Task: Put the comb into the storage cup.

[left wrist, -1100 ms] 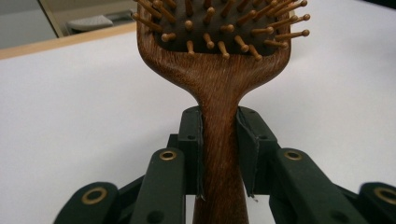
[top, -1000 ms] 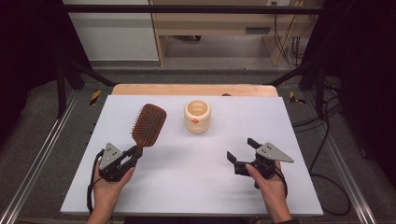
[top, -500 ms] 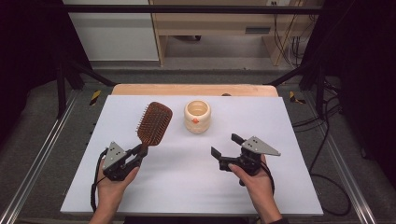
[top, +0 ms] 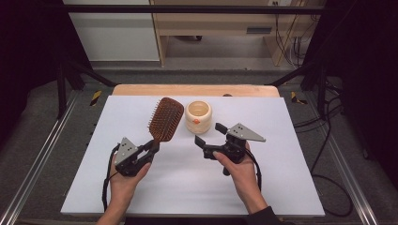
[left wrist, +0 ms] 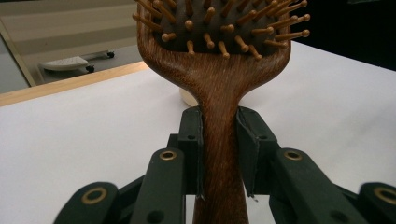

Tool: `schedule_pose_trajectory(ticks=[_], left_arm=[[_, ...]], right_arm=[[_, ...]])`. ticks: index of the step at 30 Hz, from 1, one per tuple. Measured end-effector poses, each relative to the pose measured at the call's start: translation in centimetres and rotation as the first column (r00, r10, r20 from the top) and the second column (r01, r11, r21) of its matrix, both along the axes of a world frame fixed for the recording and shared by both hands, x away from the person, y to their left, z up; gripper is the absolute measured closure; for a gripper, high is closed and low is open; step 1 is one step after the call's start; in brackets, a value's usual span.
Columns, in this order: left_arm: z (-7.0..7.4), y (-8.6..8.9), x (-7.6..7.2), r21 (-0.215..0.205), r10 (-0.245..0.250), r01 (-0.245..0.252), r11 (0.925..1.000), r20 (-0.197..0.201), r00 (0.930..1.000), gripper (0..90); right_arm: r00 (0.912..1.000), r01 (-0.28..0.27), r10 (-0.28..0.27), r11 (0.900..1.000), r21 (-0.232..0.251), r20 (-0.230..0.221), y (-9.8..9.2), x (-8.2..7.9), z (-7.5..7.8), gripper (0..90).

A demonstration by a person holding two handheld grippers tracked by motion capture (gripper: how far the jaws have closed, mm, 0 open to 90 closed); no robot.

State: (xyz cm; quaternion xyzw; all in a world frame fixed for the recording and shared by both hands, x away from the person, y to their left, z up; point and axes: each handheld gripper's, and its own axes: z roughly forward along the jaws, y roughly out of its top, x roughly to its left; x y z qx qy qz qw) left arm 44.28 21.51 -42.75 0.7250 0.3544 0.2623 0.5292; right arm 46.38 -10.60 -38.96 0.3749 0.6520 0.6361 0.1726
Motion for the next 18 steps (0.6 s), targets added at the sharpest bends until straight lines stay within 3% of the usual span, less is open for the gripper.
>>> schedule_pose_trajectory(ticks=[2, 9, 18], left_arm=[[-0.2, -0.2, -0.2, 0.006, -0.008, 0.007, 1.0000, 0.007, 0.9999, 72.4], [-0.6, -0.6, -0.5, 0.003, -0.025, 0.025, 0.9997, -0.001, 0.9997, 72.4], [-1.2, -2.0, -1.1, 0.036, -0.061, 0.061, 0.9975, 0.002, 0.9981, 72.4]], right_arm=[[0.9999, -0.009, 0.009, 1.000, -0.016, -0.013, 0.2, 0.0, -0.5, 5.8], [0.9995, -0.019, 0.020, 1.000, 0.013, -0.024, 0.6, -0.3, -0.9, 5.9], [0.9992, -0.030, 0.030, 0.999, 0.029, -0.026, 0.9, -0.6, -0.8, 5.5]])
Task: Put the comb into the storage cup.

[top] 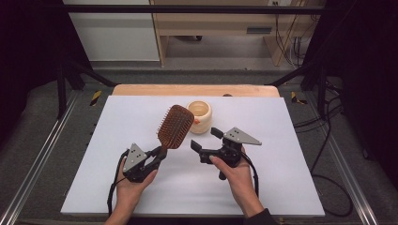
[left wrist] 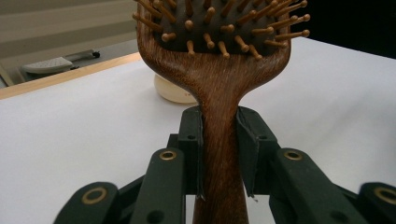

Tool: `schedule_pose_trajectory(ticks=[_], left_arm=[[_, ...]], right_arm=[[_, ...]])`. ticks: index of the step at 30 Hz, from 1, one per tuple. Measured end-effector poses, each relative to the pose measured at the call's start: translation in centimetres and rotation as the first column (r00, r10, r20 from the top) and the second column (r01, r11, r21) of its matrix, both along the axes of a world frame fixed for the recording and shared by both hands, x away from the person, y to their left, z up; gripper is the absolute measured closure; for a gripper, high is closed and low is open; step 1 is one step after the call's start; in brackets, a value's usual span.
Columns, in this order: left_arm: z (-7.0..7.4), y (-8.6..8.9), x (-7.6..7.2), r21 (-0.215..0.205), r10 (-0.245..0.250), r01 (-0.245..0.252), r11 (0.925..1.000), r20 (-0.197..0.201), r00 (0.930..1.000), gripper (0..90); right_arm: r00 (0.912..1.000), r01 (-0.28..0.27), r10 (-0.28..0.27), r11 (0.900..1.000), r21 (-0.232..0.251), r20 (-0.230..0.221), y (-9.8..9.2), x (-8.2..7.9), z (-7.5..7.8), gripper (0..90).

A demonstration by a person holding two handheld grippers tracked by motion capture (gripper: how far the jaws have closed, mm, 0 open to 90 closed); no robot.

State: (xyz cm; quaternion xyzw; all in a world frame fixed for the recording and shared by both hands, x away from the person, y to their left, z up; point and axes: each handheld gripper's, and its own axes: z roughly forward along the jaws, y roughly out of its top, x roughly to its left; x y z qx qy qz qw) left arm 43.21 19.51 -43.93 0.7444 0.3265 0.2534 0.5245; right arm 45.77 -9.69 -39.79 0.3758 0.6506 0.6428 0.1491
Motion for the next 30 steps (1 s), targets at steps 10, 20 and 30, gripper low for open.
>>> schedule_pose_trajectory(ticks=[10, 20, 30], left_arm=[[-0.2, -0.7, -0.4, 0.006, -0.023, 0.023, 0.9997, 0.005, 0.9997, 72.4], [-0.2, -1.1, -0.6, 0.019, -0.032, 0.031, 0.9993, 0.016, 0.9994, 72.4], [-0.3, -1.7, -0.8, 0.037, -0.047, 0.046, 0.9983, 0.027, 0.9985, 72.4]], right_arm=[[0.9999, -0.005, 0.006, 1.000, 0.025, -0.010, 0.1, -0.1, 0.1, 5.2], [0.9997, -0.018, 0.018, 0.999, 0.038, -0.013, 0.4, -0.3, 0.2, 5.2], [0.9996, -0.021, 0.021, 0.999, 0.049, -0.016, 0.5, -0.3, 0.3, 5.4]])
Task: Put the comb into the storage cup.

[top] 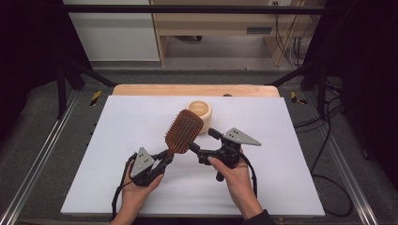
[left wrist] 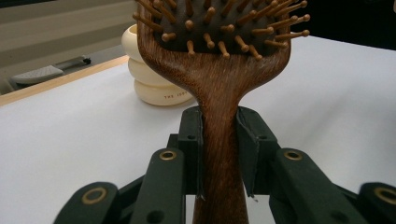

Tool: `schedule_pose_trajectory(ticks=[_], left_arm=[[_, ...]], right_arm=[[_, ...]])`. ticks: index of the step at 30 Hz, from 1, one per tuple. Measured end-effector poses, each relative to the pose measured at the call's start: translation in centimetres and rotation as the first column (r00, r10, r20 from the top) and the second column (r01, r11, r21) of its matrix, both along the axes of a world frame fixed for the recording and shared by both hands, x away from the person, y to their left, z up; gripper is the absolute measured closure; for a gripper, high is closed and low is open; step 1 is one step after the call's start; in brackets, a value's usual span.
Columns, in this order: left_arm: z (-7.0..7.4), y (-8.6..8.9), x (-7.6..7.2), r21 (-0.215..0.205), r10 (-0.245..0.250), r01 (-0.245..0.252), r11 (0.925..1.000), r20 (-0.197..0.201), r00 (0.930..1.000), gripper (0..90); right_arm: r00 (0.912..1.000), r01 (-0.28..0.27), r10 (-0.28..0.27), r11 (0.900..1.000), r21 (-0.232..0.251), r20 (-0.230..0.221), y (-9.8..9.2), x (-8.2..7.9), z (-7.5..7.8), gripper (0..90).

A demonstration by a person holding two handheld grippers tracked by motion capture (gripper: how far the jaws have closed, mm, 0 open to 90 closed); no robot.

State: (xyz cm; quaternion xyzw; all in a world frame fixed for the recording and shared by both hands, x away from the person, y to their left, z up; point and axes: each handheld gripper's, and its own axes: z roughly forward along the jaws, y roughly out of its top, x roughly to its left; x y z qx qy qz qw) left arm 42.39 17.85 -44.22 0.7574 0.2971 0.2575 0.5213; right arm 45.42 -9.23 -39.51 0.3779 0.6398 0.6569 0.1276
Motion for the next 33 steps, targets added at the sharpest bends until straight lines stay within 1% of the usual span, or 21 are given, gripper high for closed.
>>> schedule_pose_trajectory(ticks=[18, 28, 33], left_arm=[[-0.1, -0.9, -0.5, 0.025, -0.024, 0.023, 0.9994, 0.018, 0.9995, 72.4], [-0.1, -1.5, -0.9, 0.037, -0.048, 0.047, 0.9982, 0.031, 0.9984, 72.4], [-0.1, -1.9, -1.1, 0.041, -0.062, 0.061, 0.9973, 0.036, 0.9974, 72.4]], right_arm=[[0.9999, -0.007, 0.007, 1.000, 0.017, -0.008, 0.1, -0.1, 0.1, 6.1], [0.9997, -0.012, 0.013, 0.999, 0.048, -0.022, 0.0, 0.0, 0.1, 8.2], [0.9994, -0.015, 0.017, 0.998, 0.063, -0.031, -0.2, 0.1, 0.0, 11.3]])
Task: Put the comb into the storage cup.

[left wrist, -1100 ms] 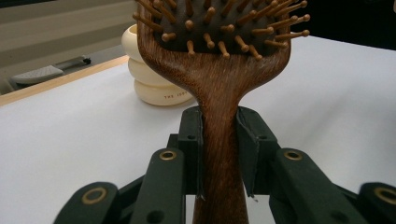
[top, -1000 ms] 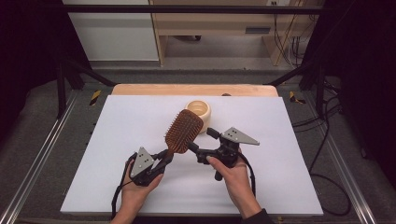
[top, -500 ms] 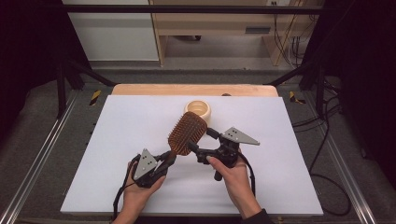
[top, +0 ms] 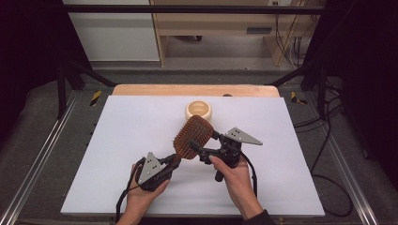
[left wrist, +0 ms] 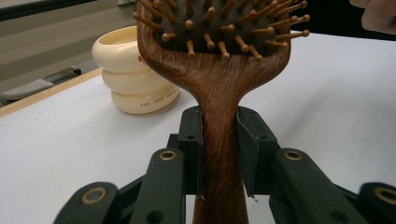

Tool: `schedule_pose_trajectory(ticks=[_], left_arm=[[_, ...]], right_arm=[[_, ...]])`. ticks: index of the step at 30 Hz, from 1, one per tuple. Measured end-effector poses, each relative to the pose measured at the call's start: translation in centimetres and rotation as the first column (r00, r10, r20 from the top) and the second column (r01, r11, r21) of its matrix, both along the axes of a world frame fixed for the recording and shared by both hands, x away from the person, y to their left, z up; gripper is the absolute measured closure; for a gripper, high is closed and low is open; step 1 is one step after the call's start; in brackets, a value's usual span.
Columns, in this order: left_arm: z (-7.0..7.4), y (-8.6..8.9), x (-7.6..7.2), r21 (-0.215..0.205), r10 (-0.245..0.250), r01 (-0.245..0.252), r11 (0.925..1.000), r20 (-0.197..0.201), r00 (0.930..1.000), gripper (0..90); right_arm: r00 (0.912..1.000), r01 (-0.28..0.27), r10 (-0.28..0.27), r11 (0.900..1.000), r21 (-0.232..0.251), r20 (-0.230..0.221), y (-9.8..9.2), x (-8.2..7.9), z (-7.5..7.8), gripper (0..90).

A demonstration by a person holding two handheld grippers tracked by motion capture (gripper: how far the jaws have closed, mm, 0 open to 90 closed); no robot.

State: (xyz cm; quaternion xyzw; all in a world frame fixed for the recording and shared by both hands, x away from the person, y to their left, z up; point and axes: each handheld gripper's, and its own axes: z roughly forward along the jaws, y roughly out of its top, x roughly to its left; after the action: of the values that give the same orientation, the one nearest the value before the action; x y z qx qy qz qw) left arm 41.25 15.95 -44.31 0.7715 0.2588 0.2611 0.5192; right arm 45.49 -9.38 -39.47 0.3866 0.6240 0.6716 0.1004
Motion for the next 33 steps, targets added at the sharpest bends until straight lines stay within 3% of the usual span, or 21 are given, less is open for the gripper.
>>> schedule_pose_trajectory(ticks=[12, 18, 29, 33], left_arm=[[-0.1, -0.7, -0.4, -0.001, -0.030, 0.030, 0.9995, 0.009, 0.9995, 72.3], [-0.1, -0.7, -0.4, -0.011, -0.040, 0.040, 0.9991, 0.007, 0.9992, 72.3], [-0.3, -0.8, -0.2, -0.007, -0.045, 0.045, 0.9990, -0.011, 0.9989, 72.5], [-0.5, -0.8, -0.2, -0.006, -0.043, 0.043, 0.9991, -0.020, 0.9989, 72.6]], right_arm=[[0.9997, -0.014, 0.016, 0.998, 0.067, -0.021, -0.6, 0.3, -0.2, 22.8], [0.9991, -0.024, 0.027, 0.994, 0.108, -0.033, -0.9, 0.3, -0.3, 33.1], [0.9965, -0.039, 0.052, 0.980, 0.194, -0.065, -1.1, 0.3, -0.5, 47.6], [0.9962, -0.057, 0.068, 0.981, 0.184, -0.054, -1.0, 0.1, -0.4, 50.9]])
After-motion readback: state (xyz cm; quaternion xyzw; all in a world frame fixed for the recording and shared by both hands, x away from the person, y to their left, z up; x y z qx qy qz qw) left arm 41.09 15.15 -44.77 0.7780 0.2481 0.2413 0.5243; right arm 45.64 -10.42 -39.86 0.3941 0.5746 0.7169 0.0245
